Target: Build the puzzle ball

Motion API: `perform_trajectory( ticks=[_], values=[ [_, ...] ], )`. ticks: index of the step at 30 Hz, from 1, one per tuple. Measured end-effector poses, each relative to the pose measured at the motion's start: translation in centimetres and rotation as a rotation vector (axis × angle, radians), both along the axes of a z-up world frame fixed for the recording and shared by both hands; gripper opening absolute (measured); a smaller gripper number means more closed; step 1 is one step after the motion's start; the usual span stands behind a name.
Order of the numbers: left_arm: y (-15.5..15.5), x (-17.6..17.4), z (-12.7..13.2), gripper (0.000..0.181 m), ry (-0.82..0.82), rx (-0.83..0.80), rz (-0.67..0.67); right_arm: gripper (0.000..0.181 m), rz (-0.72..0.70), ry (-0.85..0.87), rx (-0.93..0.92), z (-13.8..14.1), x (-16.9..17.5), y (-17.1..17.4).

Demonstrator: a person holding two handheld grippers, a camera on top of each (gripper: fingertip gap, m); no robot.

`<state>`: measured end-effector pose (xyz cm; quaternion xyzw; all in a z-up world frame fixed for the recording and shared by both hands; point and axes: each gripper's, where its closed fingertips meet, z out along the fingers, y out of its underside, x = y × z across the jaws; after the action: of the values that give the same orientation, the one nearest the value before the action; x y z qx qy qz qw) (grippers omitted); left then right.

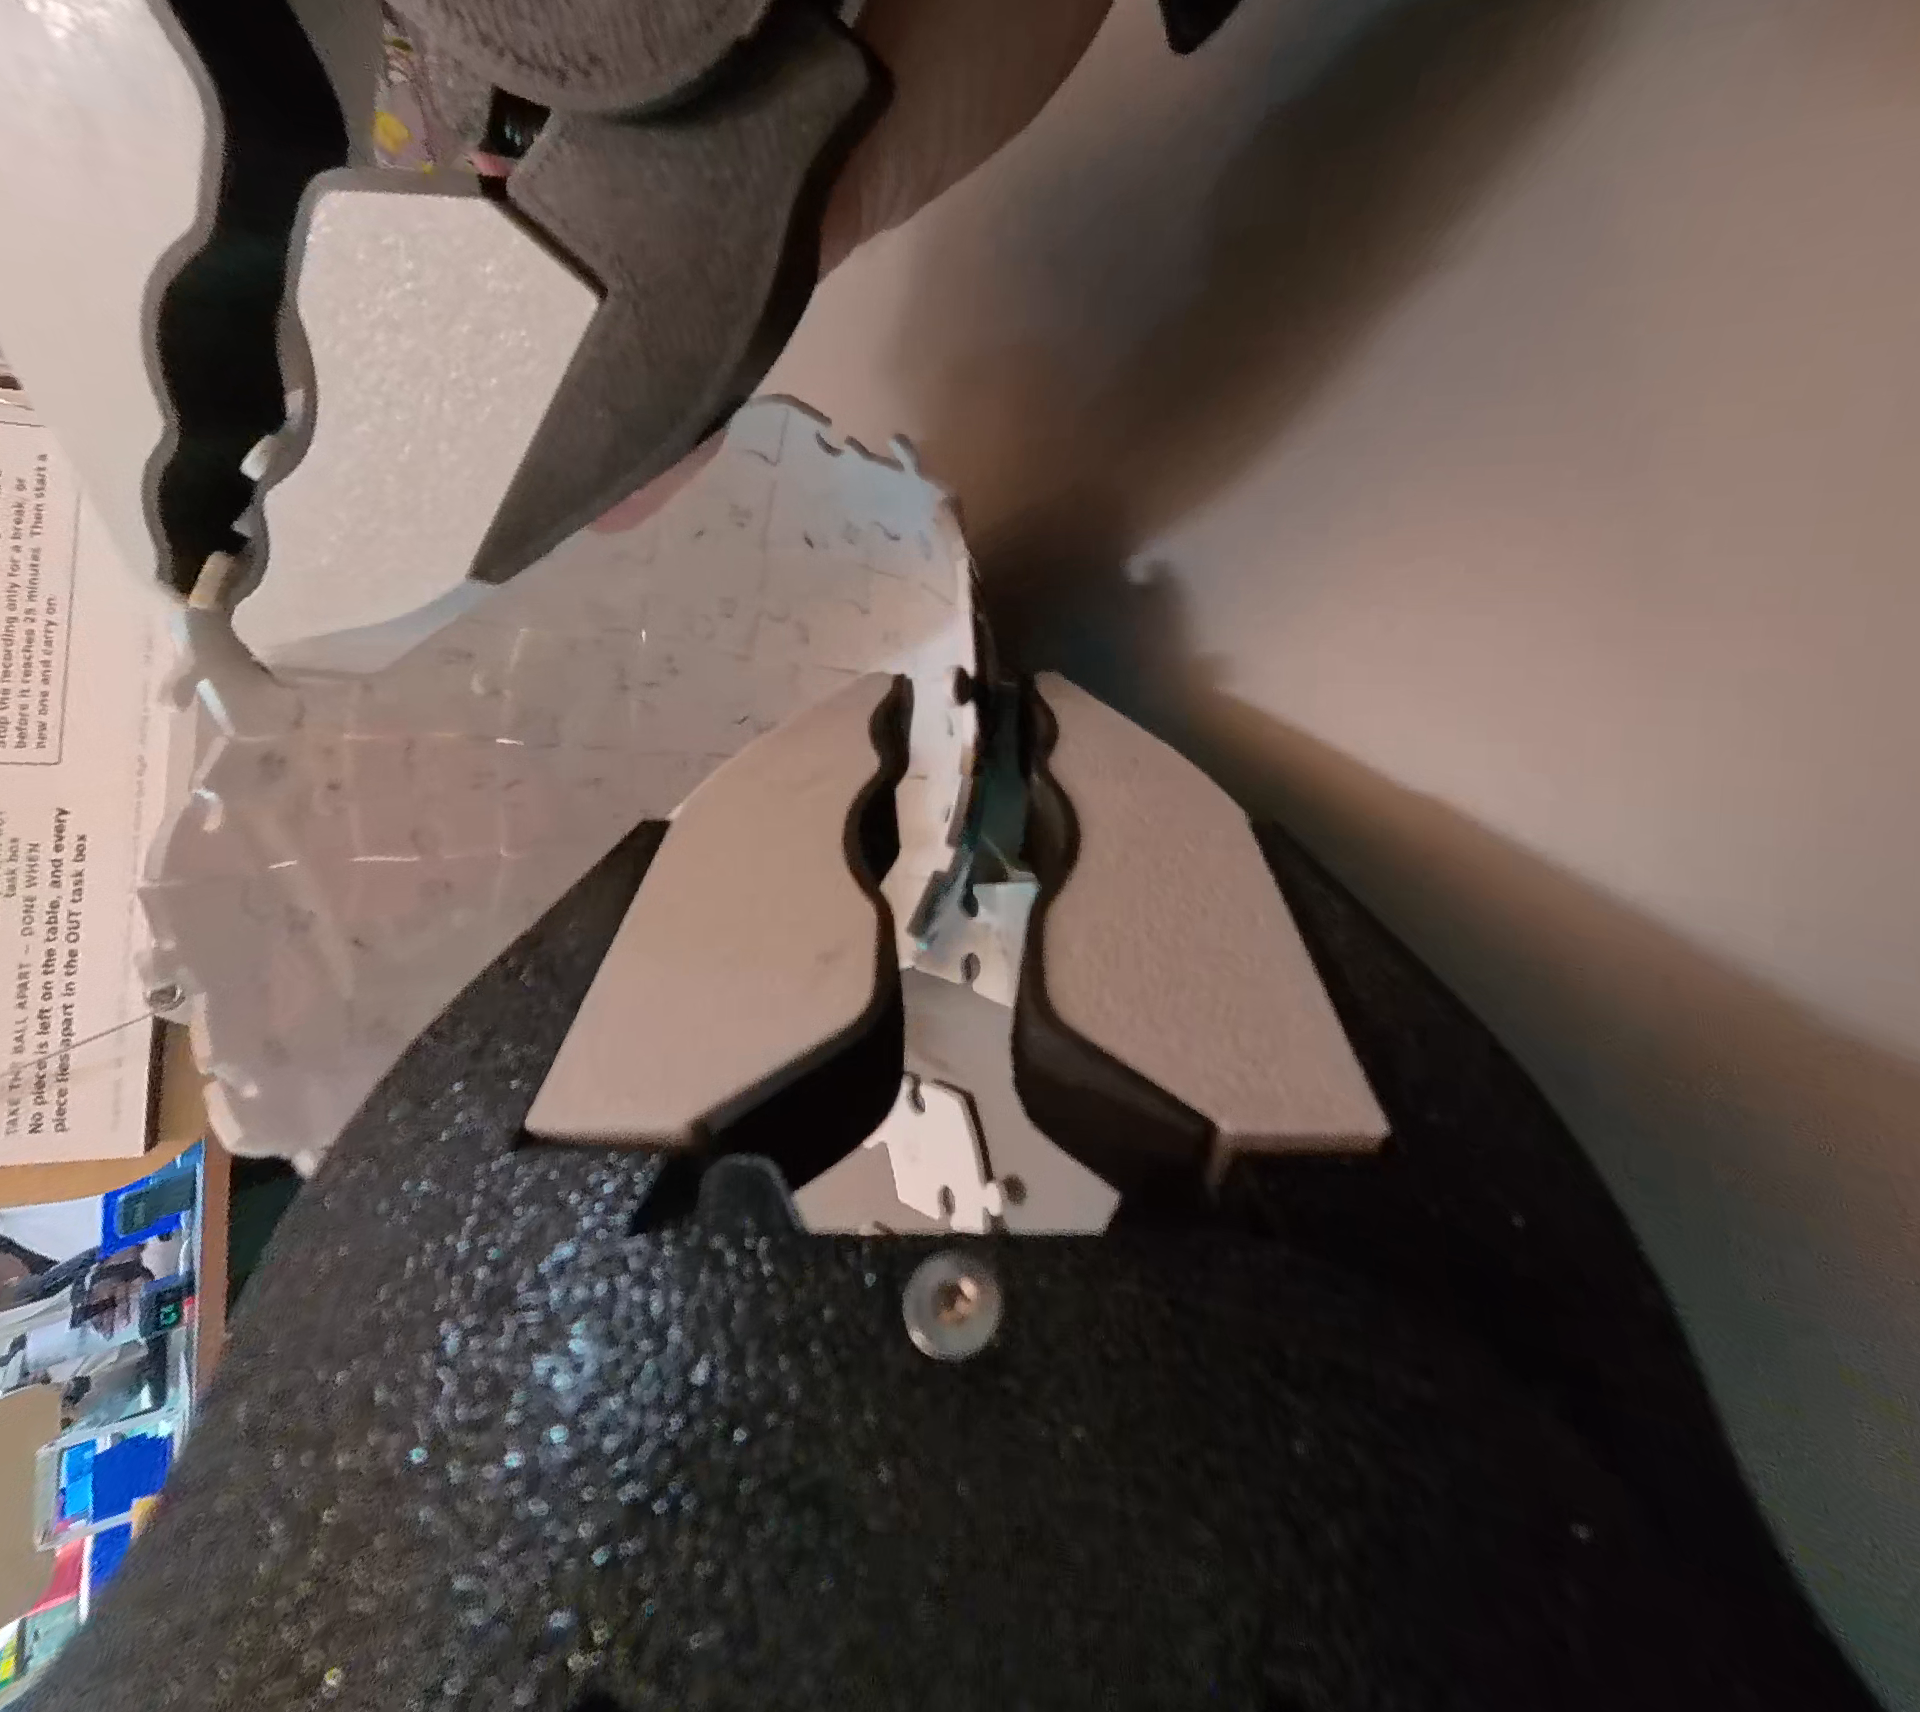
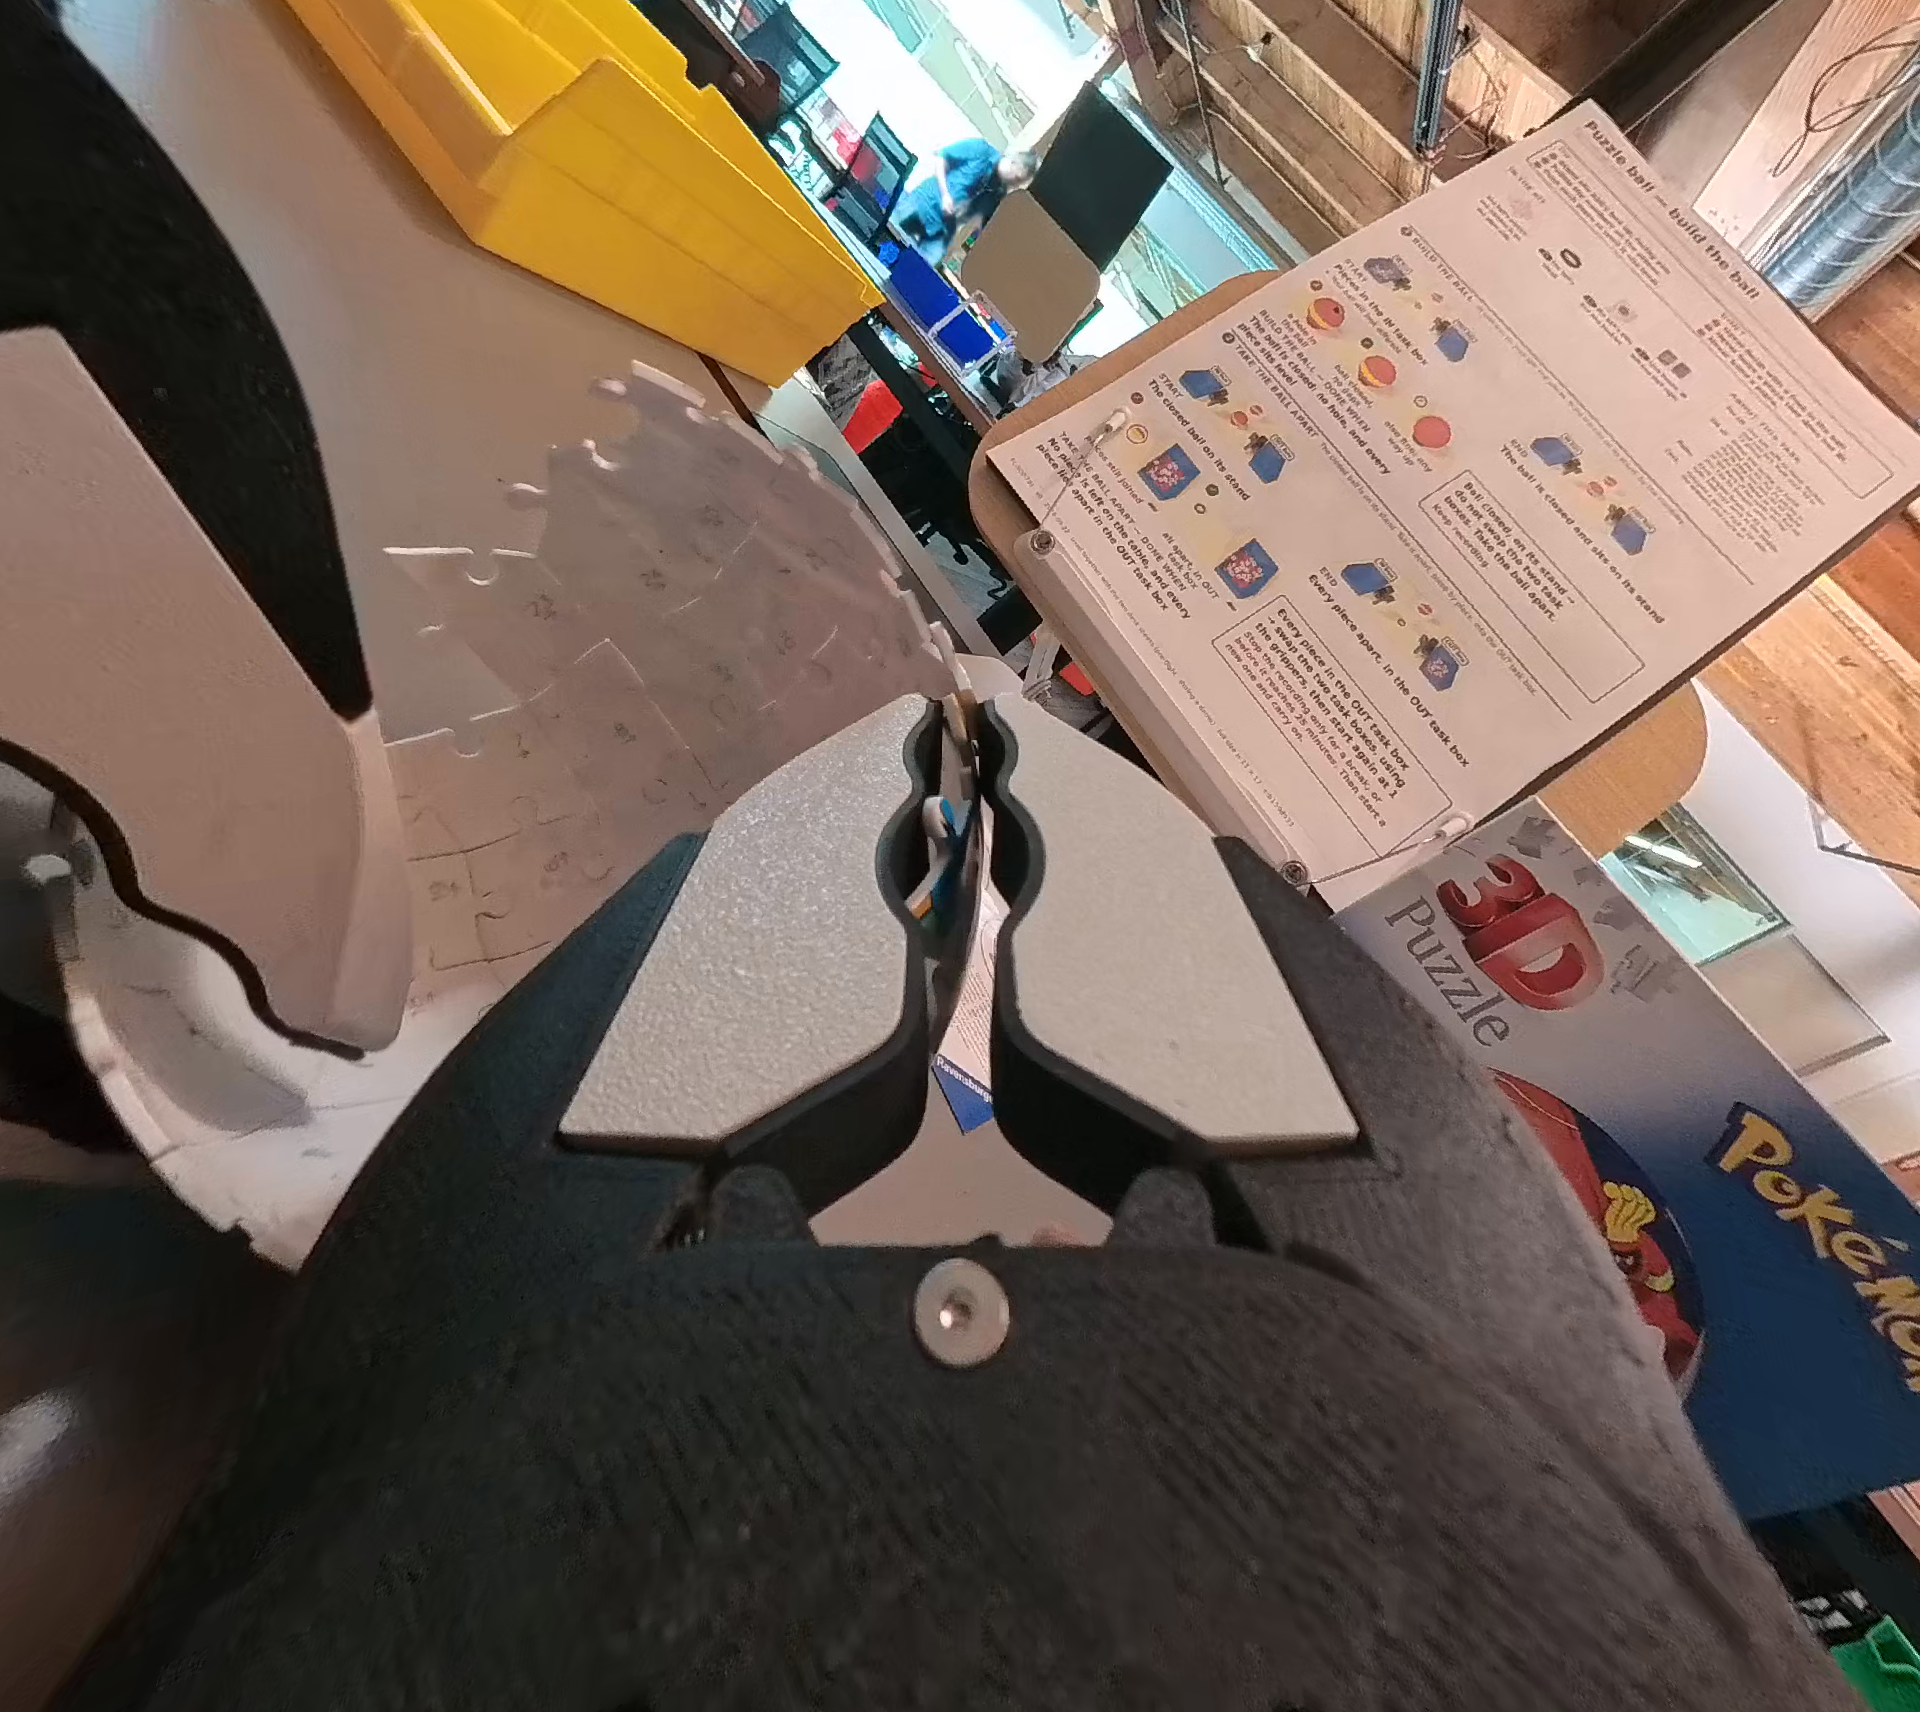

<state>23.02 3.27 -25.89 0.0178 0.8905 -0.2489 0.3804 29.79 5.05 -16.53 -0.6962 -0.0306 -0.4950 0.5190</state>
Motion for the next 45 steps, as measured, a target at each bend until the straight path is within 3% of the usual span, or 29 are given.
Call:
perform_trajectory(
  ticks=[10, 14, 17, 24, 28, 34, 38, 43, 45],
  values=[
    [2.2, -2.0, 1.8, 0.039, 0.010, -0.111, 0.048, 0.006, -0.005, -0.079, -0.034, 0.2, -0.6, 0.3],
    [5.2, -3.2, 0.7, 0.039, 0.165, -0.206, 0.205, 0.007, 0.000, -0.169, -0.078, 0.5, -1.4, 0.7],
    [5.6, -3.7, -0.4, 0.044, 0.295, -0.294, 0.326, 0.007, -0.004, -0.267, -0.136, 0.7, -2.0, 1.1],
    [5.3, -2.3, -0.9, 0.037, 0.346, -0.320, 0.462, 0.008, -0.024, -0.397, -0.190, 0.9, -2.4, 1.1],
    [4.4, -1.9, -0.8, 0.031, 0.314, -0.283, 0.405, 0.008, -0.053, -0.419, -0.196, 1.1, -1.8, 0.6],
    [4.6, -1.0, -1.4, 0.026, 0.425, -0.326, 0.482, 0.007, -0.071, -0.471, -0.217, 1.3, -1.4, 0.3],
    [4.6, -1.6, -1.7, 0.007, 0.481, -0.345, 0.491, 0.007, -0.058, -0.494, -0.223, 1.3, -1.7, 0.3],
    [5.1, -1.9, -1.6, 0.008, 0.456, -0.305, 0.489, 0.007, -0.055, -0.483, -0.218, 1.2, -1.6, 0.3],
    [5.2, -1.7, -1.4, 0.016, 0.428, -0.290, 0.486, 0.007, -0.058, -0.477, -0.215, 1.2, -1.6, 0.2]
  ],
)
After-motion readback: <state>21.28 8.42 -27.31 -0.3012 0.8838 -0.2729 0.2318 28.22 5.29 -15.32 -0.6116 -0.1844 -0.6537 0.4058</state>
